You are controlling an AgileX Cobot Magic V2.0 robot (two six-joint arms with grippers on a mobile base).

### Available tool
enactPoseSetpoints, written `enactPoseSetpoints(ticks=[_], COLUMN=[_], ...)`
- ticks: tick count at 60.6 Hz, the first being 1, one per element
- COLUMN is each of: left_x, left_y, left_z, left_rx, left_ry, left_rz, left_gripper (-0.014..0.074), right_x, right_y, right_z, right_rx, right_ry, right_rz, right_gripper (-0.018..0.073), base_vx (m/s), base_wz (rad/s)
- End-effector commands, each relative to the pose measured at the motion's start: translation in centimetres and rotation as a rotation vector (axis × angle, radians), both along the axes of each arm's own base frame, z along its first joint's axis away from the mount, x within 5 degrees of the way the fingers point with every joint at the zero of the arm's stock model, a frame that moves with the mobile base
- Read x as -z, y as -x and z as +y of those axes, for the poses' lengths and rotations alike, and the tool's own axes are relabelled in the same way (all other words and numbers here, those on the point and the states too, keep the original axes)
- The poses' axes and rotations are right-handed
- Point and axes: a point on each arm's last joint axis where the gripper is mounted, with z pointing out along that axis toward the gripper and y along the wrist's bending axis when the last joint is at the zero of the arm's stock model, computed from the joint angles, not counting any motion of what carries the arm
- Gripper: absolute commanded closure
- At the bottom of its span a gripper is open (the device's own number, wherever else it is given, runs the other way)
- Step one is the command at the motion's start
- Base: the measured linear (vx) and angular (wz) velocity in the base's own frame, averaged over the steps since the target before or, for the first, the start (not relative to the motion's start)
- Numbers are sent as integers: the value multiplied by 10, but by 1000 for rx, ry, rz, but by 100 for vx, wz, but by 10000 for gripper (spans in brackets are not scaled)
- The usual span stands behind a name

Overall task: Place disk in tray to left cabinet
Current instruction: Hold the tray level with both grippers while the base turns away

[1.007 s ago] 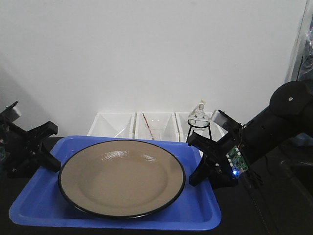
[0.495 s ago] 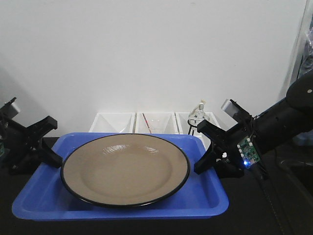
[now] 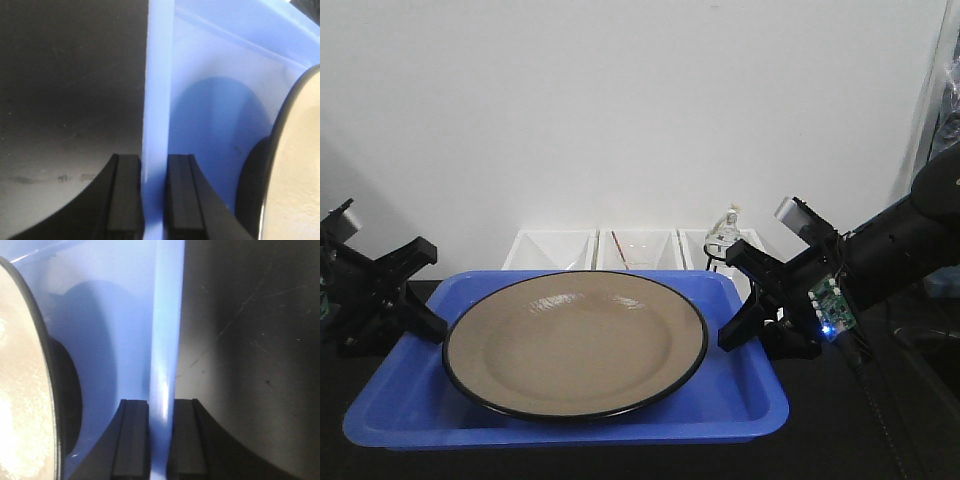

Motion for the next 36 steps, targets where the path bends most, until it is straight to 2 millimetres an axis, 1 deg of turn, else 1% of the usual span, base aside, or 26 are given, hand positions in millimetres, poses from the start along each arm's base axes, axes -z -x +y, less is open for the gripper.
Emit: enactPoseSetpoints(ticks=[1,11,36], left_x=[-36,-36,-36], left_y=[16,16,16], left_z=[-17,-17,-17], left_rx=[35,35,35], left_ry=[165,165,165], left_rz=[-55,-55,-56], left_gripper=[597,597,597], right_x=[-46,-45,-46], right_y=[14,13,12], right_z=[13,12,12], right_rx=[4,-3,-94], right_ry=[-203,-182,-138], right_rz=[-110,-125,-245], right_gripper=[564,564,564], base_vx=[0,0,0], base_wz=[0,0,0])
